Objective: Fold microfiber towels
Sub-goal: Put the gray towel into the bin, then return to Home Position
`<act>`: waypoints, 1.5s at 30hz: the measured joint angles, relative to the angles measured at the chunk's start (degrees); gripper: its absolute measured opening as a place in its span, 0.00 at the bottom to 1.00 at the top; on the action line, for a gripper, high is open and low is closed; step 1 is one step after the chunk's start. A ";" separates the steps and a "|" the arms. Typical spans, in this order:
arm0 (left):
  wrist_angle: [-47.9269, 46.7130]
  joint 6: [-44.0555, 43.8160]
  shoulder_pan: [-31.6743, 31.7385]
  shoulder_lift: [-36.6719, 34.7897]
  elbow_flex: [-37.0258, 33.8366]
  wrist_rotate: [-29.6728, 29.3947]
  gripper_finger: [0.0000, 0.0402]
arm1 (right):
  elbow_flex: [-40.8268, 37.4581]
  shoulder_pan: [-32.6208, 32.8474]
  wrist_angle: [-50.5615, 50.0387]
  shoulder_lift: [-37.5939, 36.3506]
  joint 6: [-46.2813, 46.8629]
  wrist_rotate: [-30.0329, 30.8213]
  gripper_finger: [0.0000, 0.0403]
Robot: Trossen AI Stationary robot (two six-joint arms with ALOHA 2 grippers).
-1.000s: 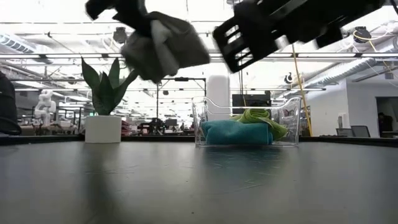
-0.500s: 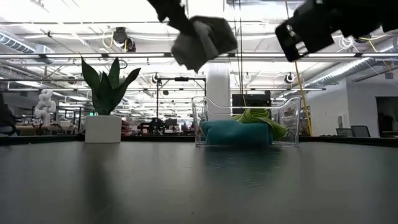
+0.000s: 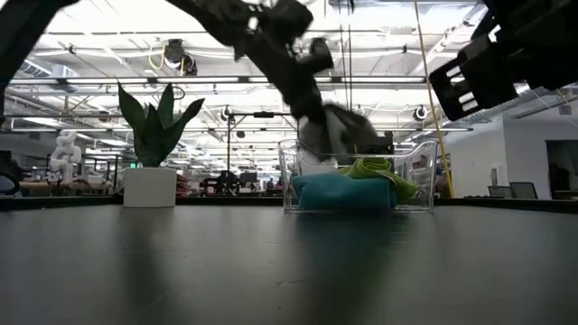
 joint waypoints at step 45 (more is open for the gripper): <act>-21.68 -14.27 -5.96 -1.83 4.20 22.94 0.60 | -8.24 -0.02 14.39 -0.49 3.24 2.50 0.38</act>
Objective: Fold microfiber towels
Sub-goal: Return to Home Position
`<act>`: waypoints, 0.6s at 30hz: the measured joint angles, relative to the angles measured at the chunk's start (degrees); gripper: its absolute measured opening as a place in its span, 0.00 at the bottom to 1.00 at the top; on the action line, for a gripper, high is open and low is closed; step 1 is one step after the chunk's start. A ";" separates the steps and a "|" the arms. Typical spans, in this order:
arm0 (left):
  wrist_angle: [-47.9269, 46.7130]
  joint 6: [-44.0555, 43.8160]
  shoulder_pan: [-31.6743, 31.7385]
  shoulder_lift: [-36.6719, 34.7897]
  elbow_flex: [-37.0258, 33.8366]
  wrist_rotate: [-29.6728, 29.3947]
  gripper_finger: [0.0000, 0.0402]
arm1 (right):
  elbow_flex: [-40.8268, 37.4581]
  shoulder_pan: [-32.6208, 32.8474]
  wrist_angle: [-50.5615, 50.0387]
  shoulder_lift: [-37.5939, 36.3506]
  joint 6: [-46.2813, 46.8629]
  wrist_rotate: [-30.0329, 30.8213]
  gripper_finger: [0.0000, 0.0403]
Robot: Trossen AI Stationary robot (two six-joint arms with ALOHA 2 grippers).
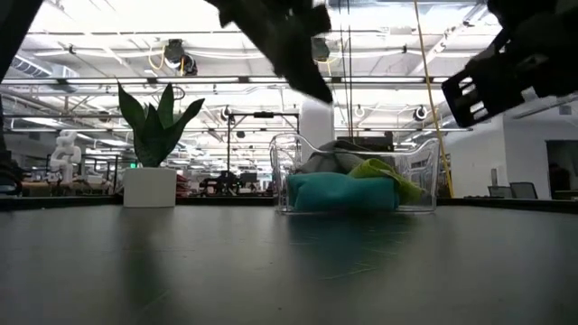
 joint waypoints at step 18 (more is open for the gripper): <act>2.58 -4.97 -33.29 -23.71 0.08 -17.83 0.04 | 8.14 1.22 -32.00 -26.11 -13.61 2.87 0.02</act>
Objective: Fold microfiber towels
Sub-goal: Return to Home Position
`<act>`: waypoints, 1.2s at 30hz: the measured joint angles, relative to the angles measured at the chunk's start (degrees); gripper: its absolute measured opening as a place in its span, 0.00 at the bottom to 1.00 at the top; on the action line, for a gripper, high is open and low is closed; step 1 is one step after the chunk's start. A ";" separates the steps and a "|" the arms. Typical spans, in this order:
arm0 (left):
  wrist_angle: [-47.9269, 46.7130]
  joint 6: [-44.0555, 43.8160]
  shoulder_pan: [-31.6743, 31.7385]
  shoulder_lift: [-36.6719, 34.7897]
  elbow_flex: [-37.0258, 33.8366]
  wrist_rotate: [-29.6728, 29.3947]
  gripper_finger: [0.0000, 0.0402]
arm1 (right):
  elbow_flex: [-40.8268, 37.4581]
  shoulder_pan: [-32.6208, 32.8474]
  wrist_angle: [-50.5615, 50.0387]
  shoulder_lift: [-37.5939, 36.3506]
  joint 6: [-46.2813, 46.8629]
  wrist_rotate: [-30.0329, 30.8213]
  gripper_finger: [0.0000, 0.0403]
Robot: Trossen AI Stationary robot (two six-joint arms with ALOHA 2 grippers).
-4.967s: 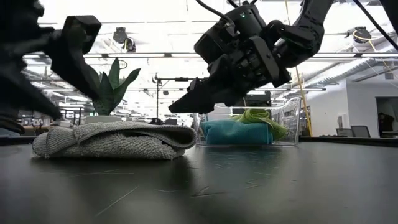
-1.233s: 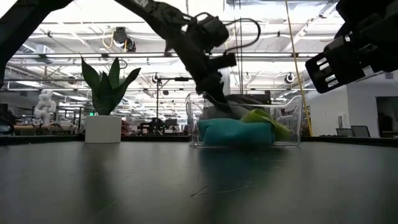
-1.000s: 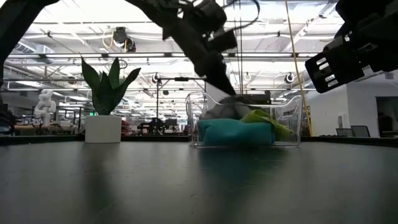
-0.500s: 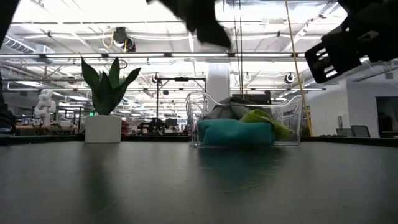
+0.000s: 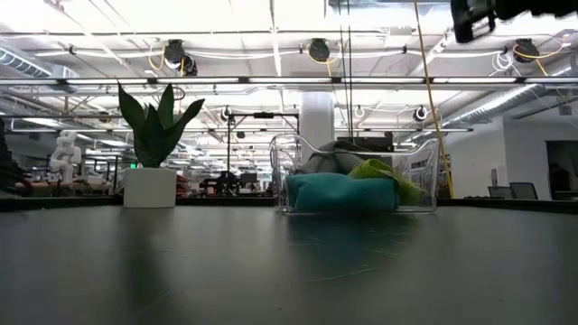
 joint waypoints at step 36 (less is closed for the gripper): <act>15.39 -16.55 -35.31 -47.61 -58.66 -49.93 0.02 | -4.39 1.89 -34.28 -41.91 7.70 7.74 0.00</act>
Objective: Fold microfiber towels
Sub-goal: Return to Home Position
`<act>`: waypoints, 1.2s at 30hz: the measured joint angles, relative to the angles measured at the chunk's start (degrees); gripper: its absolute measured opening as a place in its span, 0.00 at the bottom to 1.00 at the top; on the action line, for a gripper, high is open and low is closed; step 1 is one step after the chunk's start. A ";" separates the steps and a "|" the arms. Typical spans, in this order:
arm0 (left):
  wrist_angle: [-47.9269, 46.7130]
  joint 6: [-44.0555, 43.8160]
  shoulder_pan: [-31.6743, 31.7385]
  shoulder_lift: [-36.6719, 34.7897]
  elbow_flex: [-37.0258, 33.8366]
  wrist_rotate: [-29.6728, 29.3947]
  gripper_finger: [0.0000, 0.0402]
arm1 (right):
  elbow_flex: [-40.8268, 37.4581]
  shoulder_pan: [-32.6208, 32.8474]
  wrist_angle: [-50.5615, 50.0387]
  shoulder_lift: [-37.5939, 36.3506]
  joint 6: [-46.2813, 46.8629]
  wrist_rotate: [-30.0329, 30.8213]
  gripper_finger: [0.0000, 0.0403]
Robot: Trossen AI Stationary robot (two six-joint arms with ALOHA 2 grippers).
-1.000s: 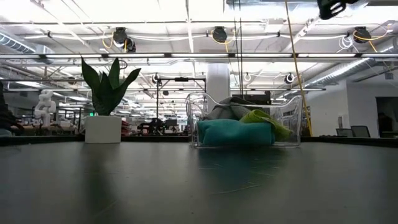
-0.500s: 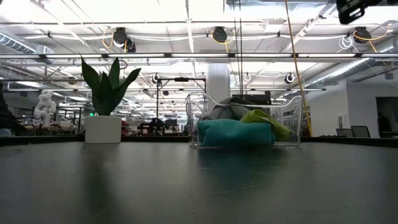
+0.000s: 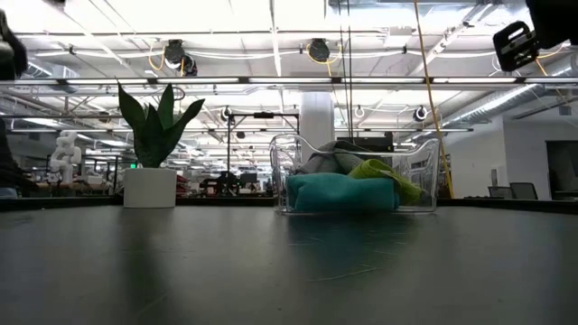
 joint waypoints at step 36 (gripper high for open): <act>6.79 15.52 38.68 -29.07 -25.40 42.51 0.01 | -17.45 -26.73 19.77 -0.16 1.87 -23.19 0.00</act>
